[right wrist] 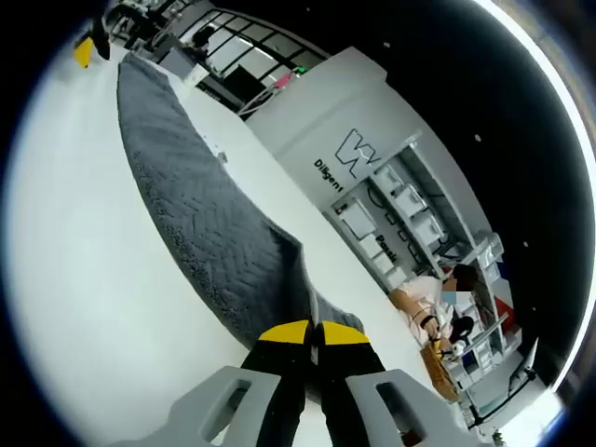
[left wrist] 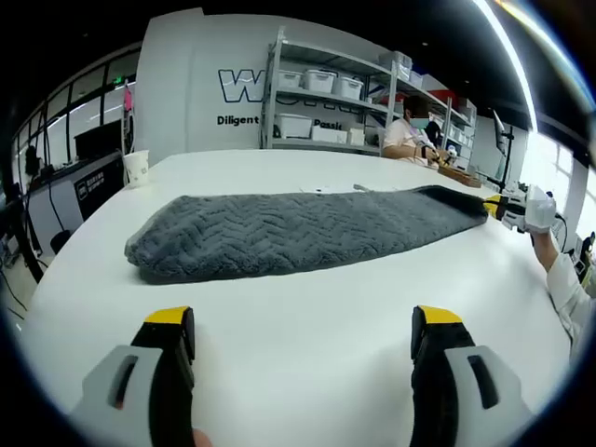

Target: Open the folded towel by lifting each exposed corner and separating the folded layers until the towel lies flat within the target outline without major curled edges

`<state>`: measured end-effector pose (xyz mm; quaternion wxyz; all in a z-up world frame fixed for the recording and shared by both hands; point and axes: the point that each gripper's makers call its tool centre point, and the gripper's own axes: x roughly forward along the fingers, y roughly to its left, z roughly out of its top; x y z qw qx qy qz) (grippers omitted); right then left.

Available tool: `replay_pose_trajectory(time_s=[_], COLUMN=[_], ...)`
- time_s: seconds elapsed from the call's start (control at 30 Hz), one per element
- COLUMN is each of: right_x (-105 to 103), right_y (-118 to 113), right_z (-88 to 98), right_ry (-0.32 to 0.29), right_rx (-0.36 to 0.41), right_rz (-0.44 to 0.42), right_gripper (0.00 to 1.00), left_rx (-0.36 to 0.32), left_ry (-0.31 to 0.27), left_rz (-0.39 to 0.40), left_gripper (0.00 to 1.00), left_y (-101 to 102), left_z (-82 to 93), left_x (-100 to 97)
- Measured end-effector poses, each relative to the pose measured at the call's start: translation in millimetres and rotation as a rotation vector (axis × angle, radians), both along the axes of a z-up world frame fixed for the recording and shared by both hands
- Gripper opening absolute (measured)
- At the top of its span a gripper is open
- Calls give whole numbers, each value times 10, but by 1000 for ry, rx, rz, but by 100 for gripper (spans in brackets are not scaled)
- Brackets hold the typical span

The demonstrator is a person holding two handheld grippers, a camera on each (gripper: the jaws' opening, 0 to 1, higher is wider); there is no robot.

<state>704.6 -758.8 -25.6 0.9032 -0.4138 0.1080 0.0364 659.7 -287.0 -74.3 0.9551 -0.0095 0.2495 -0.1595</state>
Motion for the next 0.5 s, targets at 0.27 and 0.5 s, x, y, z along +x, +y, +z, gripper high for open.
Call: replay_pose_trajectory(time_s=[0.27, 0.5], right_x=[-190, -394], right_y=[-195, -456], right_z=[93, 124], right_ry=[-15, -23], right_rx=[18, 111], right_rz=[-13, -46], right_gripper=[0, 0], left_rx=[1, 2], left_ry=[1, 2], left_rz=[0, 1], left_gripper=[95, 95], left_y=[5, 15], left_z=[10, 8], left_x=[-4, 1])
